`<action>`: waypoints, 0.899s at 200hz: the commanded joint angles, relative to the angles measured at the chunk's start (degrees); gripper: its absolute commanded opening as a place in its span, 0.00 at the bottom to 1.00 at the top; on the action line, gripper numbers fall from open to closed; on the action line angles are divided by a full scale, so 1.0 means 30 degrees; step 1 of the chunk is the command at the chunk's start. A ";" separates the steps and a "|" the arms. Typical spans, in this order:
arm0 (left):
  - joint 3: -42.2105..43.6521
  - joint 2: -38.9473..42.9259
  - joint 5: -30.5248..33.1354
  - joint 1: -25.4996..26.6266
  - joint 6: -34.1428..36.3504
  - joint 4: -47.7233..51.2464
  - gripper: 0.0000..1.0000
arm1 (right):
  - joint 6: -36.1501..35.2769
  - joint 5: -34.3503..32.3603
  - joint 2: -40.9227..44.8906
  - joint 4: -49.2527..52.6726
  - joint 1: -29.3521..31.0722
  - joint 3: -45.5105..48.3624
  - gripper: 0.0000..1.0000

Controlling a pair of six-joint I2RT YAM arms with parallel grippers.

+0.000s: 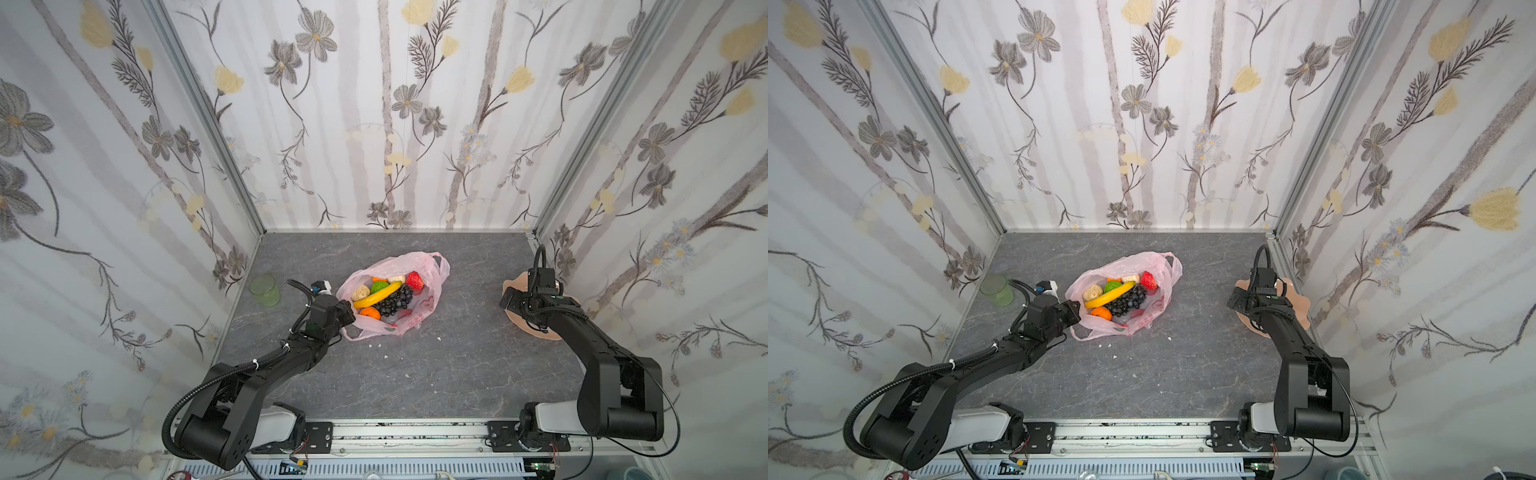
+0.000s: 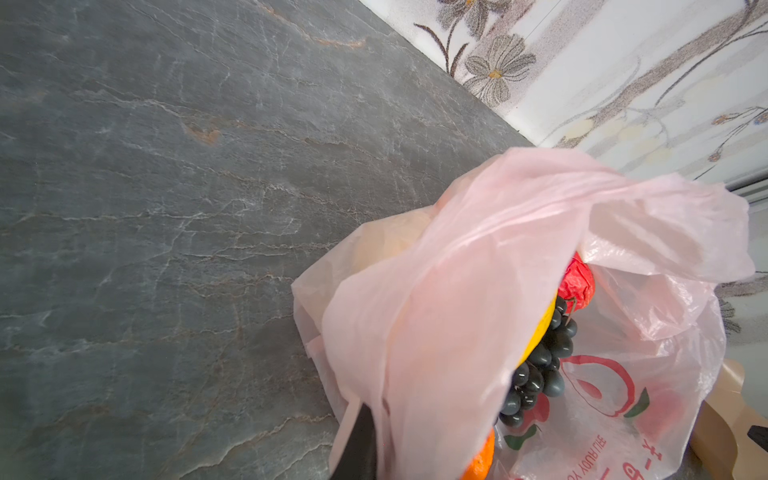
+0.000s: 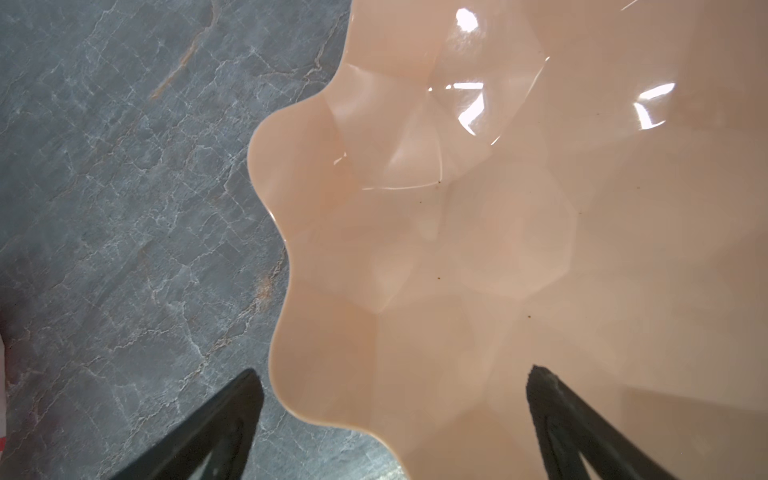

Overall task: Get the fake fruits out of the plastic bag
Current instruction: 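Grasp the rim of the peach wavy bowl with the right gripper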

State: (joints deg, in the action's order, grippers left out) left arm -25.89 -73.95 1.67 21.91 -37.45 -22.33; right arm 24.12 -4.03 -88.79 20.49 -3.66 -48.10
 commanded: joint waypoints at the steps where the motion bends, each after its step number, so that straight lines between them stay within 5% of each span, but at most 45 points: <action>1: -0.0013 -0.0041 0.0029 -0.0014 0.0061 -0.0588 0.15 | 0.0060 0.1776 -0.0199 -0.1338 -0.0056 0.0317 1.00; 180: -0.0042 -0.0294 0.0175 -0.0026 0.0111 -0.0592 0.18 | 0.0969 0.2193 0.0584 -0.2027 0.2422 0.3192 1.00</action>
State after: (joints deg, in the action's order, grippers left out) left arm -25.91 -75.13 1.72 21.91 -37.30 -22.48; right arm 25.56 2.59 -88.05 15.18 2.31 -39.48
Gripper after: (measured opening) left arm 0.184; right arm 0.995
